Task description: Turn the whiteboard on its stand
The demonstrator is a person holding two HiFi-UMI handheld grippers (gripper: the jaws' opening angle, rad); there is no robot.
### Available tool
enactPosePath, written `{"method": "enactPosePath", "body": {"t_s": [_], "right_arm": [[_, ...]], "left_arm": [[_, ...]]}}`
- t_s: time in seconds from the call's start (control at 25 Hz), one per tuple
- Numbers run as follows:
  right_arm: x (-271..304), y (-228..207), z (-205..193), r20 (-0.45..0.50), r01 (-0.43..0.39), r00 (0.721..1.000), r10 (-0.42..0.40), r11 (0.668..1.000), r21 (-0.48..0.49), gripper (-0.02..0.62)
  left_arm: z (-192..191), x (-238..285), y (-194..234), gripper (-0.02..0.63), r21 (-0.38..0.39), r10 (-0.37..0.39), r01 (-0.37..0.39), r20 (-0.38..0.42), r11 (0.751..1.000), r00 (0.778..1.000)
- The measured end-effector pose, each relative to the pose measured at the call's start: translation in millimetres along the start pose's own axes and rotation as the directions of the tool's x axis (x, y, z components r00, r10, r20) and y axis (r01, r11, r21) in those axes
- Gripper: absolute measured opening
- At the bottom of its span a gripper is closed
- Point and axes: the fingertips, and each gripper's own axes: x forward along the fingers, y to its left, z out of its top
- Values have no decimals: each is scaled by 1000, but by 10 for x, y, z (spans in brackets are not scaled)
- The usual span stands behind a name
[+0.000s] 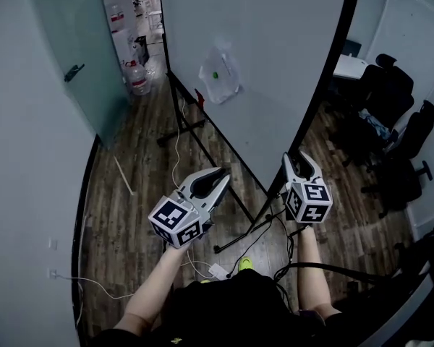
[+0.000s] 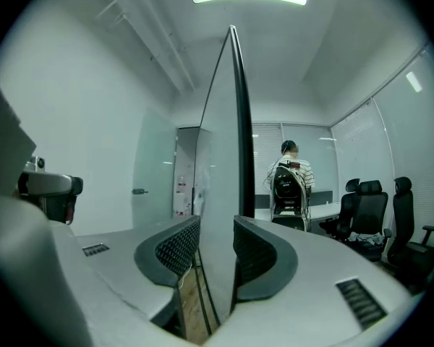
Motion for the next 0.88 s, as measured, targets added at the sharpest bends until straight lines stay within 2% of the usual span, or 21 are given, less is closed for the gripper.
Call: {"method": "enactPosePath", "body": {"t_s": [0.24, 0.28, 0.32, 0.36, 0.6, 0.88], "right_arm": [[-308, 544, -31, -16, -61, 998, 60, 997, -40, 112], [-362, 632, -42, -22, -76, 997, 75, 996, -49, 76], [-418, 722, -51, -27, -94, 995, 93, 994, -53, 10], [-475, 815, -57, -31, -114, 993, 113, 992, -52, -5], [-808, 1255, -117, -62, -164, 985, 161, 985, -45, -6], [-1065, 1505, -209, -79, -213, 974, 210, 977, -23, -6]], "left_arm": [[-38, -246, -143, 54, -38, -50, 50, 13, 998, 999], [-51, -281, -170, 52, -44, -58, 59, 17, 997, 998], [-64, -317, -195, 52, -49, -66, 67, 20, 997, 998], [-78, -356, -220, 52, -53, -74, 75, 21, 996, 997], [-172, -630, -340, 40, -71, -114, 114, 7, 991, 993], [-206, -784, -605, 11, -89, -148, 147, -1, 985, 989]]}}
